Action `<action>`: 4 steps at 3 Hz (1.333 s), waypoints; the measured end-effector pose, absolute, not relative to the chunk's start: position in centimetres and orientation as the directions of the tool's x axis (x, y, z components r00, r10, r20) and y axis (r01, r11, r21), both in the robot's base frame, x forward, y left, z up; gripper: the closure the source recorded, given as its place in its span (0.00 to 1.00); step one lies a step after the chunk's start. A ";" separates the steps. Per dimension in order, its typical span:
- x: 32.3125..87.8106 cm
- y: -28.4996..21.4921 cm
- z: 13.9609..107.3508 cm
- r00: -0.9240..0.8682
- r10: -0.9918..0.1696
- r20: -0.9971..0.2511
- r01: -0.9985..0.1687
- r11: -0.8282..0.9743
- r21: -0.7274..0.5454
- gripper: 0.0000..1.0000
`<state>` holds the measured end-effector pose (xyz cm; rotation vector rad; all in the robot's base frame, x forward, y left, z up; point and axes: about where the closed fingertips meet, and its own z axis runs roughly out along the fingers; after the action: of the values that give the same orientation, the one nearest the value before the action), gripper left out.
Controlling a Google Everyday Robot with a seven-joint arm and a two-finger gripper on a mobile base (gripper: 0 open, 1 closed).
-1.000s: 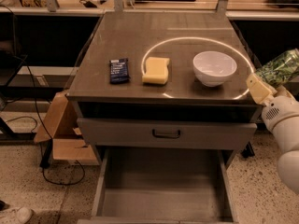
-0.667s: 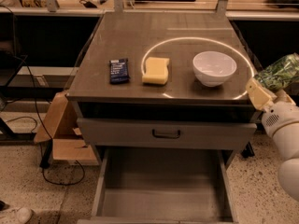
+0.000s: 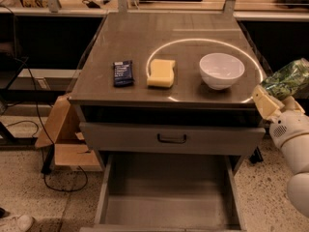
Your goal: Pick green can from middle drawer and place on counter
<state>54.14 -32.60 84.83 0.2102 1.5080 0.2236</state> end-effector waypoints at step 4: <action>58.3 -34.5 89.7 0.010 0.508 -0.861 0.007 0.861 0.508 1.00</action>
Offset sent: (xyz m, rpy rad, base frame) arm 0.0808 -0.0398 0.0590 0.2685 0.0169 -0.0584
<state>58.33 -34.52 89.66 0.4251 1.5225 0.4095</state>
